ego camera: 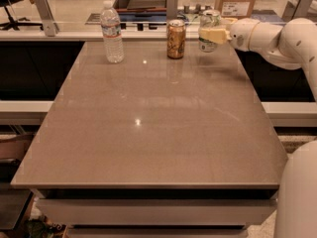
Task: Move 7up can near orange can
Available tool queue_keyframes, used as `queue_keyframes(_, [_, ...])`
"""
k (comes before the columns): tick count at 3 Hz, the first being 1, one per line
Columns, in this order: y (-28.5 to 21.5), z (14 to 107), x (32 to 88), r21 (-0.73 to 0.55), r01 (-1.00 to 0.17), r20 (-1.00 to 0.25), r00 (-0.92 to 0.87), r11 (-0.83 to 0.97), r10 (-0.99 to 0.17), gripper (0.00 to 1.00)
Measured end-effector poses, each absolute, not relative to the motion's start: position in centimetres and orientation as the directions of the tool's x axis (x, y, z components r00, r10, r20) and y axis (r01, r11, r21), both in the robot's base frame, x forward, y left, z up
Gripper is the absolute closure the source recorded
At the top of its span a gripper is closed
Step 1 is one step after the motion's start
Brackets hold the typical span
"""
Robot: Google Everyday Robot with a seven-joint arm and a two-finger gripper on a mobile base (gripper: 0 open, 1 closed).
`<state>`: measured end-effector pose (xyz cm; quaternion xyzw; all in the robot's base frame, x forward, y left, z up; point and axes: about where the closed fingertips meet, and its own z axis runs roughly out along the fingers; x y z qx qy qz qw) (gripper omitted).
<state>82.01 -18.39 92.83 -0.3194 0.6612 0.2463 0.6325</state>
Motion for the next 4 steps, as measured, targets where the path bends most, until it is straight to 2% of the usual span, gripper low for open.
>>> queue_keyframes(2, [-17.2,90.9,82.7,-0.044,-0.751,-0.999,0.018,0.659,-0.046,1.0])
queue_keyframes(4, [-17.5,88.5,82.0,-0.023,-0.738,-0.999,-0.003,0.675,-0.038,1.0])
